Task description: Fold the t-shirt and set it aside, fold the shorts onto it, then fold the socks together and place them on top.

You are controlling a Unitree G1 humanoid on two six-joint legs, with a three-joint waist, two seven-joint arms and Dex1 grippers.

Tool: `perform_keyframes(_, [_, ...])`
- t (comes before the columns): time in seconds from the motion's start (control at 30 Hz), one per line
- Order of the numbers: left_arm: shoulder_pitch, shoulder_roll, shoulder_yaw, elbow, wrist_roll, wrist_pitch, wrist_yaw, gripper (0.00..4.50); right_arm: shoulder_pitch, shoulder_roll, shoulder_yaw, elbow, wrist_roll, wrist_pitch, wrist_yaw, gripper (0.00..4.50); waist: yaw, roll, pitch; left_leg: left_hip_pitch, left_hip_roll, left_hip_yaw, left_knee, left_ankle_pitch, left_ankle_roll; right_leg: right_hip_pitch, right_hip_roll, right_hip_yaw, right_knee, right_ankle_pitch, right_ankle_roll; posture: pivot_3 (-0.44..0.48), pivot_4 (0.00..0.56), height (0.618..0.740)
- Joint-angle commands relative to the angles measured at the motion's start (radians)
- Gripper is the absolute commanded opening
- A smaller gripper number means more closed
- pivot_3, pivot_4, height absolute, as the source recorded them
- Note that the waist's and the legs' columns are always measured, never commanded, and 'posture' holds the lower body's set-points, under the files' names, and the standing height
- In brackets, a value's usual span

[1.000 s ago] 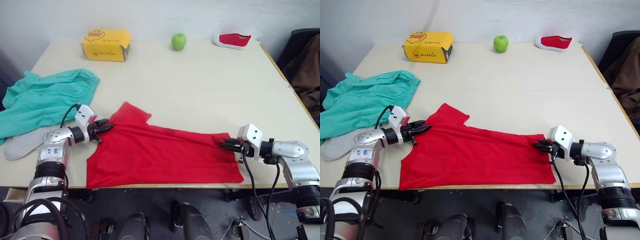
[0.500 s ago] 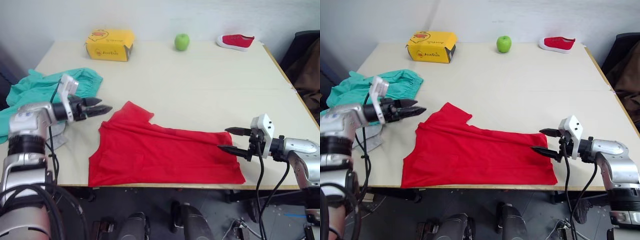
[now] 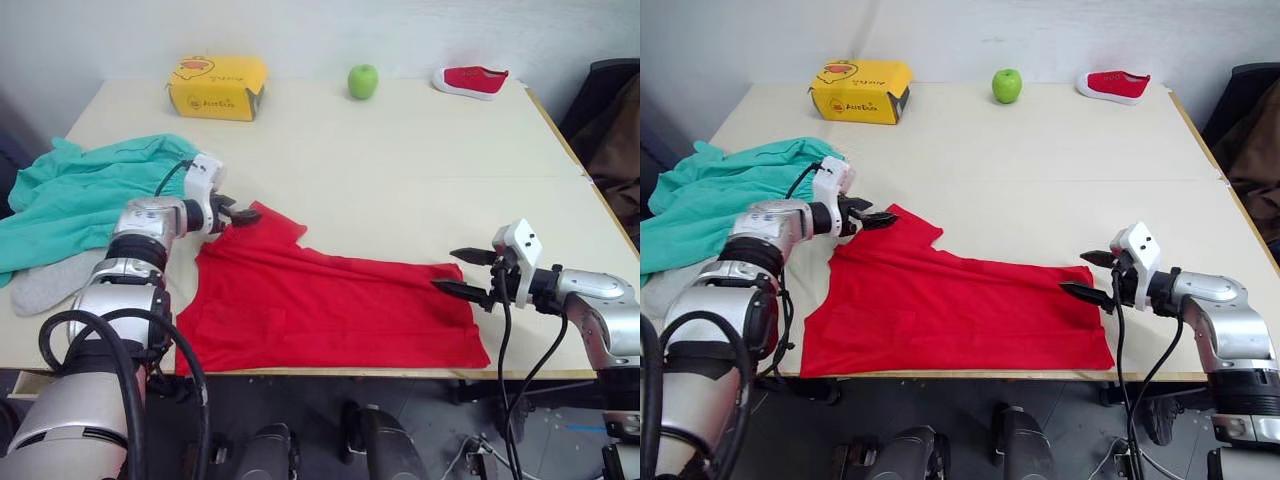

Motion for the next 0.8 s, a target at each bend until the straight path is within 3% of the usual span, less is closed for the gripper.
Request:
perform_keyframes(0.03, [-0.013, -0.021, 0.007, 0.023, 0.028, -0.019, 0.044, 4.1, -0.001, 0.003, 0.001, -0.051, -0.002, 0.011, -0.023, 4.5, -0.001, 0.0, 0.0, 0.0, 0.0, 0.0, 0.0, 0.0, 0.0, 0.0, 0.0, 0.0, 0.0, 0.0, 0.0, 0.0, 0.15, 0.74])
perform_keyframes(0.2, [0.008, -0.042, -0.018, 0.037, 0.078, -0.015, 0.052, 2.68, 0.023, 0.004, 0.003, -0.09, 0.002, 0.022, -0.034, 4.5, 0.001, 0.0, 0.0, 0.001, 0.0, 0.0, 0.0, 0.0, 0.0, 0.0, 0.0, 0.0, 0.001, 0.0, 0.0, 0.0, 0.15, 0.74])
perform_keyframes(0.47, [0.019, -0.037, -0.007, 0.035, 0.102, -0.017, 0.032, 0.02, 0.03, -0.002, -0.004, -0.087, 0.003, 0.019, -0.045, 4.5, 0.001, 0.0, 0.0, 0.002, 0.0, 0.001, 0.0, 0.0, 0.0, 0.001, 0.0, 0.001, 0.001, 0.0, 0.0, 0.0, 0.15, 0.74])
perform_keyframes(0.53, [0.02, -0.034, -0.002, 0.033, 0.1, -0.018, 0.024, 0.02, 0.028, -0.002, -0.006, -0.08, 0.003, 0.019, -0.046, 4.5, 0.001, 0.0, 0.0, 0.002, 0.0, 0.001, 0.001, 0.0, 0.0, 0.001, 0.0, 0.001, 0.001, 0.0, 0.0, 0.0, 0.15, 0.74])
perform_keyframes(0.63, [0.019, -0.028, 0.014, 0.029, 0.087, -0.018, 0.015, 0.0, 0.024, -0.004, -0.003, -0.067, 0.0, 0.018, -0.045, 3.92, 0.001, 0.0, 0.0, 0.002, 0.0, 0.001, 0.0, 0.0, 0.0, 0.001, 0.0, 0.001, 0.001, 0.0, 0.0, 0.0, 0.15, 0.74])
perform_keyframes(0.8, [0.014, -0.018, 0.036, 0.016, 0.071, -0.012, -0.023, 0.0, 0.025, -0.014, 0.0, -0.049, -0.007, 0.012, -0.033, 2.12, 0.001, 0.0, 0.0, 0.001, 0.0, 0.001, 0.001, 0.0, 0.0, 0.001, 0.0, 0.001, 0.001, 0.0, 0.0, 0.0, 0.15, 0.74])
